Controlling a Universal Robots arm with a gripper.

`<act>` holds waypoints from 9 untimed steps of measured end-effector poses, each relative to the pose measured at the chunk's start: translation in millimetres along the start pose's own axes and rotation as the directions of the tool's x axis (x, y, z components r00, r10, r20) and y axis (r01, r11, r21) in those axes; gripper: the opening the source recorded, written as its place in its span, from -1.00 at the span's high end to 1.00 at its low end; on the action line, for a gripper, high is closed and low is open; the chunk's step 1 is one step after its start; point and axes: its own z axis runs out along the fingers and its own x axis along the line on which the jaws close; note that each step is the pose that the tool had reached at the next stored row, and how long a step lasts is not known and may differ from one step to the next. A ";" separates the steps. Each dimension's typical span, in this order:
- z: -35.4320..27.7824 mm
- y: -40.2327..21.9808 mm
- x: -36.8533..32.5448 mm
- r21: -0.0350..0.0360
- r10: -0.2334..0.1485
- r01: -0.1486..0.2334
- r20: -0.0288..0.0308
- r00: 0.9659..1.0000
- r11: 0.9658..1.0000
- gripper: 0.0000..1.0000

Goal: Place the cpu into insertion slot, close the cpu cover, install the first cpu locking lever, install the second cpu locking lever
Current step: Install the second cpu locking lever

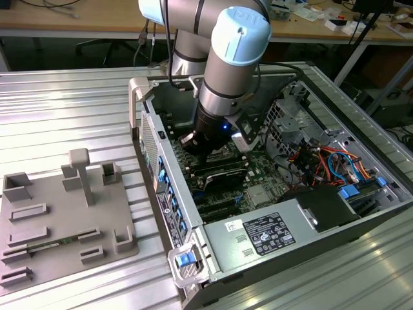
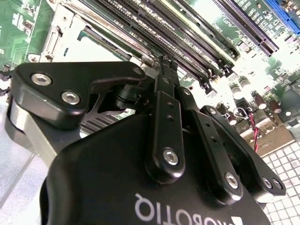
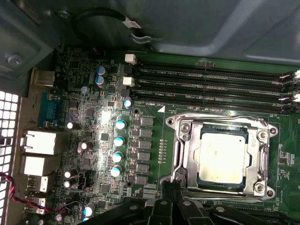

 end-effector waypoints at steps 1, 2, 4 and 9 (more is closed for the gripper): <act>0.0 0.0 0.3 0.000 0.000 0.000 0.000 1.000 1.000 0.79; -0.1 0.0 0.7 -0.001 -0.001 0.001 0.000 1.000 1.000 0.79; -0.1 0.2 2.5 -0.002 -0.002 0.002 0.000 1.000 1.000 0.79; 0.4 0.3 3.6 -0.003 -0.004 0.004 0.000 1.000 1.000 0.79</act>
